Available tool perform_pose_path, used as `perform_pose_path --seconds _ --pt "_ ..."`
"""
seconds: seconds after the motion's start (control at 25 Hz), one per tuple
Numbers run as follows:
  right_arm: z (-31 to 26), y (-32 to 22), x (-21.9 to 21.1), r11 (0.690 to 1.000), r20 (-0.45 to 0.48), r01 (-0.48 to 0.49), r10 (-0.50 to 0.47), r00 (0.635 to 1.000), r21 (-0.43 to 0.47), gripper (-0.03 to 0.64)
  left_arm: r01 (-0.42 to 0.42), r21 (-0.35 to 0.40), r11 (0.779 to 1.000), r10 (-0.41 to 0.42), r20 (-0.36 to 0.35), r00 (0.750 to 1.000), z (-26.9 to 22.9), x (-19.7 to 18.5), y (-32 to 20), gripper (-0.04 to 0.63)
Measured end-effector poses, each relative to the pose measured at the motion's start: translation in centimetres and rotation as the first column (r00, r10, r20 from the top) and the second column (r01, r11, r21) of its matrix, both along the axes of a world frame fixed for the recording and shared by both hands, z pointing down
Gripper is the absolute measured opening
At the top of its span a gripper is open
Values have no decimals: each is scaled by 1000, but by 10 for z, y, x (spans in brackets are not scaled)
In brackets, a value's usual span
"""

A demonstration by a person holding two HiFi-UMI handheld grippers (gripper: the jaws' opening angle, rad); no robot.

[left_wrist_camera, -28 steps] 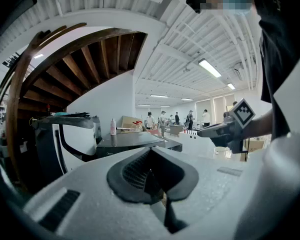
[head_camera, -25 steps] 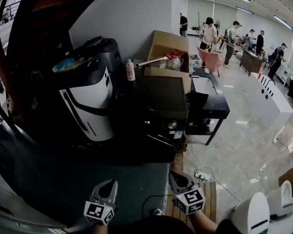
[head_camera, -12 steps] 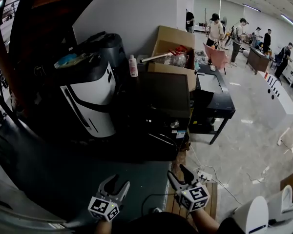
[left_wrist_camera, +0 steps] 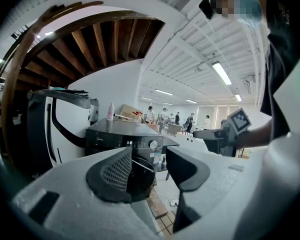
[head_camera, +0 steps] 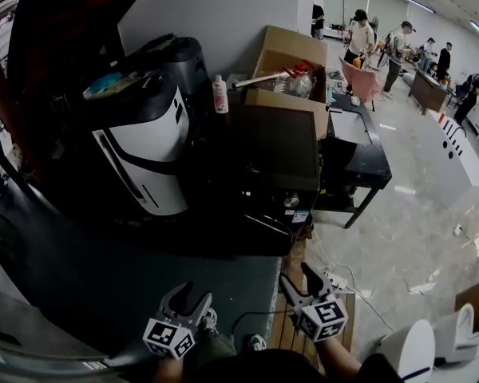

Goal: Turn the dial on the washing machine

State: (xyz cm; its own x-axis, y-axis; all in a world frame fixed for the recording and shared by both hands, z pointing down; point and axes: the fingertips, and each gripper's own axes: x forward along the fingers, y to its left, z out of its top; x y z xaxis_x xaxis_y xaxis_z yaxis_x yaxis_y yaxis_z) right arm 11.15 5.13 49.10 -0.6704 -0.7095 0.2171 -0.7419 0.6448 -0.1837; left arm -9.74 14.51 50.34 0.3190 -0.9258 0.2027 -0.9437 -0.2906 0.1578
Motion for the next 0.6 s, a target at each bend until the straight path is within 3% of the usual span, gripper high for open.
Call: perform_pose_path --seconds 0.28,0.6 --pt "0 -35 -32 991 -27 -128 127 992 -26 242 -140 -3 990 140 -19 990 -3 -36 -64 207" --pt "-2 -69 -77 950 -12 -312 312 950 -17 241 -321 6 947 321 11 947 -9 -92 -131 207"
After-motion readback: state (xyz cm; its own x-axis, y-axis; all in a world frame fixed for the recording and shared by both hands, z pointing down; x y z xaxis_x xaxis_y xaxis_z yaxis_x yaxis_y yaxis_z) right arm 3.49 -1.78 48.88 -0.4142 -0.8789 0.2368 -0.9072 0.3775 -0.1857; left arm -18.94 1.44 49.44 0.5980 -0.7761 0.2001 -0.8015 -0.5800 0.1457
